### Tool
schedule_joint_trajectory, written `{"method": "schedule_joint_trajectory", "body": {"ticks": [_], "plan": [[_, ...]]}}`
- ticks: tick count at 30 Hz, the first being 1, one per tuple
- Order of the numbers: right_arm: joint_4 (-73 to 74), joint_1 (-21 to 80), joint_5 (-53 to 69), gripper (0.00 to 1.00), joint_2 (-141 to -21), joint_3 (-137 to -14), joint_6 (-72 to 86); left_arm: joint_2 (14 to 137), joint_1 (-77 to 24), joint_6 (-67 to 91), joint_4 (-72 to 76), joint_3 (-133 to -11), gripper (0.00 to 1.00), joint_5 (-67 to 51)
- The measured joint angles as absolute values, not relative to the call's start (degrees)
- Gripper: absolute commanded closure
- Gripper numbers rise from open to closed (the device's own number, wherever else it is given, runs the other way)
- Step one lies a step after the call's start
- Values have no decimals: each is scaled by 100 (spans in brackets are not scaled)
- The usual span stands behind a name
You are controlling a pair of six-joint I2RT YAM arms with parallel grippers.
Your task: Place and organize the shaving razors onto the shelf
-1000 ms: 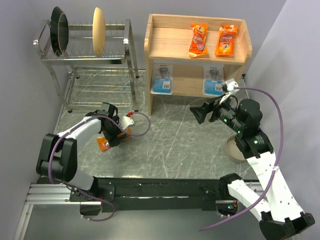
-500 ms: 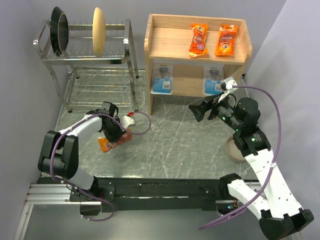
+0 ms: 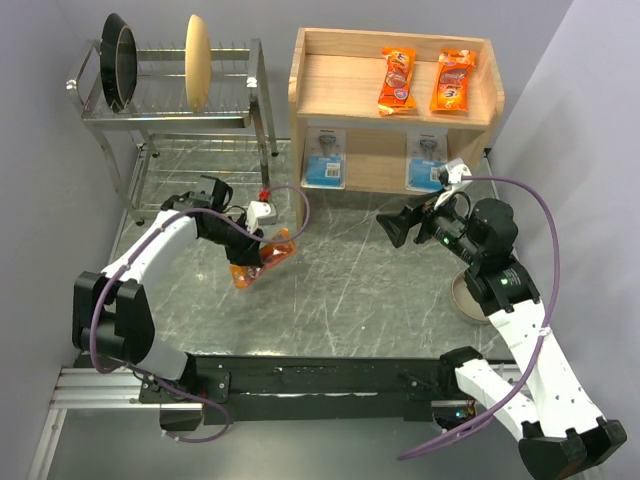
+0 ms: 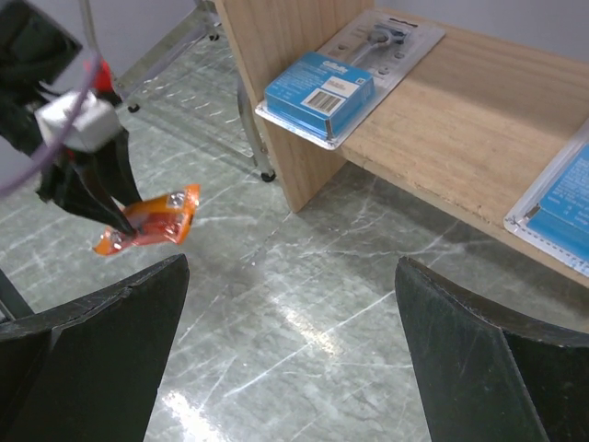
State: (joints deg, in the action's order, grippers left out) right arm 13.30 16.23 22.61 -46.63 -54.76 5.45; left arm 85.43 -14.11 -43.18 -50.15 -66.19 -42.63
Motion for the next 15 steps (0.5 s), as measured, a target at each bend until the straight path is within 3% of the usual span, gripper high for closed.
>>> {"method": "schedule_joint_trajectory", "body": {"ticks": [8,15], "plan": [[1341,1623,2255,5,-4842,-6014,-62,8611,-1411,-4165,-5343,-6716,75,-5164],[2080,1717,3701,0,-4982,-6746,-2508,9341,-1505,-4847,-6667,-7485,75,-6047]]}}
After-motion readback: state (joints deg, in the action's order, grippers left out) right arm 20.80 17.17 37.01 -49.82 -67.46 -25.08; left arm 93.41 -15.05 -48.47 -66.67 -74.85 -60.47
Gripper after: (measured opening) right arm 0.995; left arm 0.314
